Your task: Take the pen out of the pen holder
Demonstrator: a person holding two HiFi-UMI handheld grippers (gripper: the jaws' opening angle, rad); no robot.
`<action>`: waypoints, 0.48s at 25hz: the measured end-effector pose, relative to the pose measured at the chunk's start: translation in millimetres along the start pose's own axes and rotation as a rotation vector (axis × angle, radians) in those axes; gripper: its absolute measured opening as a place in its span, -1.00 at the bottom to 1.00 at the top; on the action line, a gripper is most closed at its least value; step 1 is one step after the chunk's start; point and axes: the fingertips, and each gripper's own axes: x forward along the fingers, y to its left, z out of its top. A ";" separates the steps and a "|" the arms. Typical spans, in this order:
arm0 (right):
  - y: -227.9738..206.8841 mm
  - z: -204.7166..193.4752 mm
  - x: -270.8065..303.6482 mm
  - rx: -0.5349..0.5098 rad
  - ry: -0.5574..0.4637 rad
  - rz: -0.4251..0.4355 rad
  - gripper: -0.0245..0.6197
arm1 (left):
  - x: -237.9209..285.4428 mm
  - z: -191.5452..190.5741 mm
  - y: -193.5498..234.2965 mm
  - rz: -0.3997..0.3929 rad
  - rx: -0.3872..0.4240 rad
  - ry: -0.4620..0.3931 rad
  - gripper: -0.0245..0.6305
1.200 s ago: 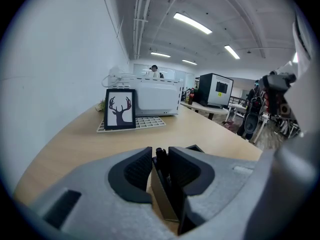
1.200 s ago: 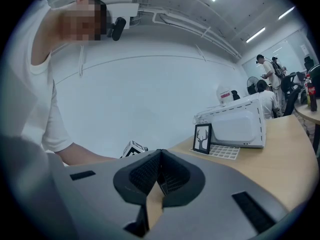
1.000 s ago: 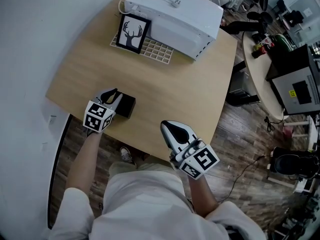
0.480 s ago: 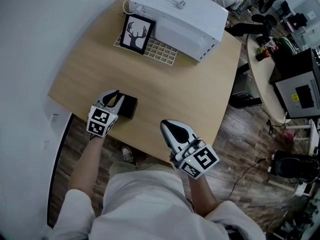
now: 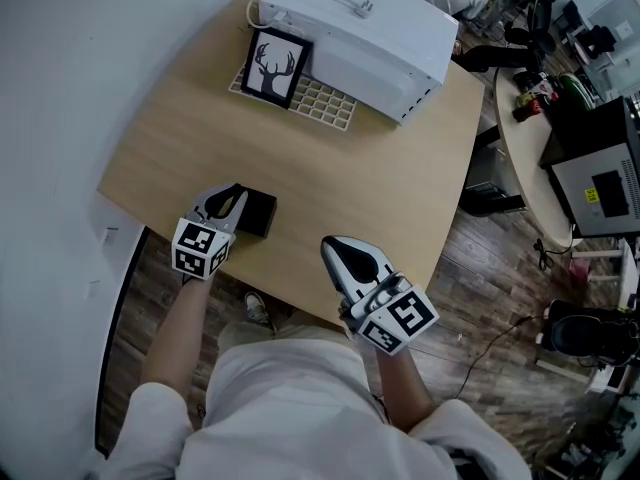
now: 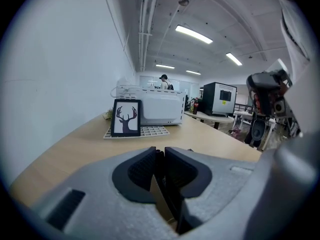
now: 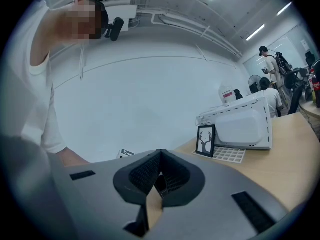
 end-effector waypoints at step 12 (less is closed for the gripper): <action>18.6 11.3 5.0 -0.041 -0.005 0.037 -0.92 | -25.6 16.0 3.2 0.013 -0.092 -0.103 -0.74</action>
